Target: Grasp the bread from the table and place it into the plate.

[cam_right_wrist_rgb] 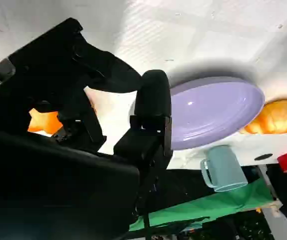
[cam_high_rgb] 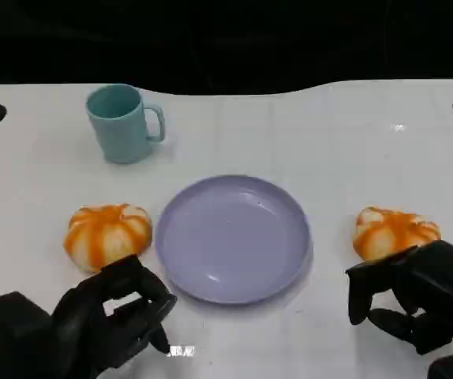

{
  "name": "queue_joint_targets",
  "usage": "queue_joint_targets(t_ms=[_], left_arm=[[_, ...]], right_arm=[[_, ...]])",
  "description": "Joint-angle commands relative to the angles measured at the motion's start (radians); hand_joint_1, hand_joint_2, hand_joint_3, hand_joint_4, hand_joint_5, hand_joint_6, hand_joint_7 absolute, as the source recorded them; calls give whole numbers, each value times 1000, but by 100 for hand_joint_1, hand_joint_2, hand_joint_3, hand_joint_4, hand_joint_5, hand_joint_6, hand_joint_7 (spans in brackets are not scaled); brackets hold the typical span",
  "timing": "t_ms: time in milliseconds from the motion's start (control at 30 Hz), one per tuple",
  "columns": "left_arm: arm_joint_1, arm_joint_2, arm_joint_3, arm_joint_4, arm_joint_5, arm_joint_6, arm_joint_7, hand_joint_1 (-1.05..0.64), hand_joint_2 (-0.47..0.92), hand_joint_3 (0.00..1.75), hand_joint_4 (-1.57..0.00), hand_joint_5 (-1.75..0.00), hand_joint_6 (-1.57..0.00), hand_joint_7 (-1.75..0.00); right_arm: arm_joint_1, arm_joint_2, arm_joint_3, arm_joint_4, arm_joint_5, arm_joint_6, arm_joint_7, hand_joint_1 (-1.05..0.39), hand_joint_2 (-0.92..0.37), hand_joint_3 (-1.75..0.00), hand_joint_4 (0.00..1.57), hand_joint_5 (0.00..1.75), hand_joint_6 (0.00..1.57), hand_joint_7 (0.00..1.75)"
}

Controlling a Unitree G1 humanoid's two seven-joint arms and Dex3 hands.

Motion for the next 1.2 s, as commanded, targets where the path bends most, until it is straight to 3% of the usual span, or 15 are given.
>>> queue_joint_targets(t_ms=[33, 900, 1067, 1200], left_arm=[[0, 12, 6, -7, -7, 4, -4, -56, 92, 24, -74, -175, -70, -148], [-3, 13, 6, -1, -1, 4, -2, -56, 92, 24, -73, -175, -69, -149], [-3, 14, 10, 7, -6, -8, -10, -55, 92, 24, -73, -175, -69, -148], [-4, 15, 10, 9, -5, -8, -11, -55, 92, 25, -73, -175, -70, -148]], right_arm=[[-1, -14, -7, -1, 7, -3, -2, -19, -51, -108, 84, 175, 80, 129], [-4, -13, -4, 3, 3, -1, -4, -19, -50, -108, 82, 175, 77, 132], [-1, 0, -17, -1, 23, -9, -24, -17, -49, -102, 80, 174, 84, 109], [1, 8, -31, -7, 18, -17, -69, -17, -48, -101, 78, 171, 84, 100]])
